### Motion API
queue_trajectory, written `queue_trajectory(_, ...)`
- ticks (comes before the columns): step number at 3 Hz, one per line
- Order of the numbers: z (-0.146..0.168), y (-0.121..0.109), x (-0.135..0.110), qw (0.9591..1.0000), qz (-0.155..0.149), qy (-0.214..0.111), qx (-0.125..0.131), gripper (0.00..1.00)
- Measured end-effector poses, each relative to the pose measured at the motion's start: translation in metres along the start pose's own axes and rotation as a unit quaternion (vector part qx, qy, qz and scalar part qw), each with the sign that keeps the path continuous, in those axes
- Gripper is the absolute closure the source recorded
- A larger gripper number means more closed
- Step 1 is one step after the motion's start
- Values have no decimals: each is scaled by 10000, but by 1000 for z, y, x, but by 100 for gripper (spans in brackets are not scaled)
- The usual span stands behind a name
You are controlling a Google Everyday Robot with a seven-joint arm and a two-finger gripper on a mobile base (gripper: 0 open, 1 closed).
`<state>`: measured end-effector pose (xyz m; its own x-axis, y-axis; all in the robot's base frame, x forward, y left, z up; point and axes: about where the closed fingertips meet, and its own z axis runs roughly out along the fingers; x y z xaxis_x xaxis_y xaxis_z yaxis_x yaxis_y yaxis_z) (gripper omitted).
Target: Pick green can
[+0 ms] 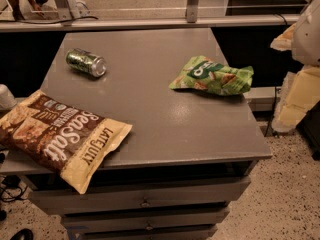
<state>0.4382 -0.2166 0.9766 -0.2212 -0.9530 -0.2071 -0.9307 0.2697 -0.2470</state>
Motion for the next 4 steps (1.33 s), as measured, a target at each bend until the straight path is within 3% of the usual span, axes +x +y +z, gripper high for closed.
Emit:
queue_trajectory(2,1,-2,-7,9999,26,-101,19,0)
queue_trajectory(3,12,-6,-40,9994,-24,-339,22,0)
queue_trajectory(4,29,-12,-99,9973,-93,-723,73,0)
